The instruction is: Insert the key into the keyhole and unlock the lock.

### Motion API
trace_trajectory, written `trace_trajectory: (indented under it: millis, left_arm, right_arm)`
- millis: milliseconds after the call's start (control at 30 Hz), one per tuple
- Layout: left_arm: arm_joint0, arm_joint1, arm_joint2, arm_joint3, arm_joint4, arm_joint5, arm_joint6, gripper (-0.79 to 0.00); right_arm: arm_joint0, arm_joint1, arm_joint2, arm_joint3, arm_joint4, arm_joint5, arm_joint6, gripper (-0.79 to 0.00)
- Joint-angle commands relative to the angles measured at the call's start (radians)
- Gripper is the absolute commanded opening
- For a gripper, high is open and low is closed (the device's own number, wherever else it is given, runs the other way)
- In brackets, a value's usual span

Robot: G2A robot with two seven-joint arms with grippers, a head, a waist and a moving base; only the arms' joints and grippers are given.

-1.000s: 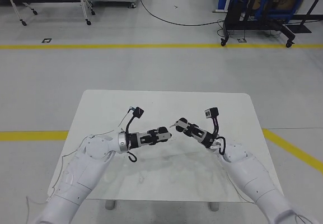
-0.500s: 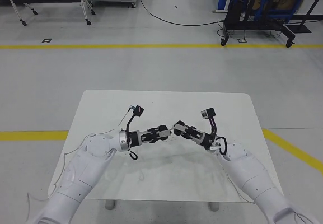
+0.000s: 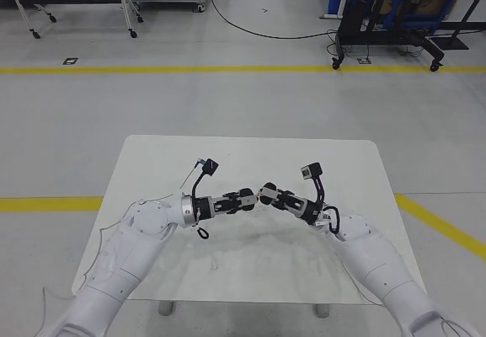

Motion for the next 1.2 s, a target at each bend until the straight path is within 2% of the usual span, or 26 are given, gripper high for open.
trace_trajectory:
  millis: [0, 133, 300, 500, 533, 567, 667, 733, 900, 933, 1000, 1167]
  left_arm:
    - [-0.002, -0.001, 0.002, 0.002, 0.002, 0.005, 0.006, -0.585]
    - [-0.006, -0.002, 0.006, 0.009, 0.004, 0.011, 0.016, -0.656]
    - [-0.011, -0.005, 0.012, 0.018, 0.0, 0.015, 0.023, -0.785]
    - [-0.016, -0.006, 0.015, 0.027, -0.003, 0.017, 0.026, -0.785]
    - [-0.018, -0.006, 0.014, 0.029, -0.004, 0.018, 0.025, -0.785]
    - [-0.02, -0.005, 0.011, 0.03, -0.007, 0.017, 0.024, -0.785]
    - [-0.024, -0.001, -0.004, 0.035, -0.014, 0.011, 0.016, -0.785]
    - [-0.025, 0.004, -0.026, 0.039, -0.021, 0.006, 0.022, -0.785]
    - [-0.04, 0.019, -0.05, 0.032, 0.003, 0.046, -0.062, -0.785]
    - [-0.046, 0.021, -0.051, 0.03, 0.011, 0.061, -0.081, -0.785]
    - [-0.058, 0.024, -0.05, 0.028, 0.026, 0.081, -0.115, -0.785]
    - [-0.065, 0.027, -0.038, 0.024, 0.041, 0.079, -0.158, -0.785]
  right_arm:
    - [0.0, 0.0, 0.001, 0.0, 0.001, -0.001, 0.002, -0.785]
    - [0.0, -0.001, 0.003, 0.001, 0.0, 0.001, 0.006, -0.785]
    - [-0.001, -0.001, 0.008, 0.001, 0.005, 0.0, 0.011, -0.785]
    - [-0.002, -0.001, 0.013, -0.001, 0.01, 0.003, 0.021, -0.785]
    - [-0.003, -0.001, 0.014, -0.002, 0.013, 0.004, 0.024, -0.579]
    - [-0.003, -0.001, 0.017, -0.003, 0.016, 0.004, 0.028, -0.459]
    - [-0.005, 0.003, 0.029, -0.002, 0.031, 0.004, 0.043, -0.403]
    - [-0.004, 0.006, 0.04, 0.004, 0.033, 0.001, 0.049, -0.311]
    - [-0.001, 0.01, 0.048, 0.007, 0.024, 0.013, 0.074, -0.342]
    - [0.0, 0.01, 0.048, 0.008, 0.018, 0.017, 0.085, -0.394]
    - [0.003, 0.011, 0.046, 0.012, 0.006, 0.024, 0.097, -0.406]
    - [0.012, 0.011, 0.033, 0.019, -0.019, 0.045, 0.135, -0.446]
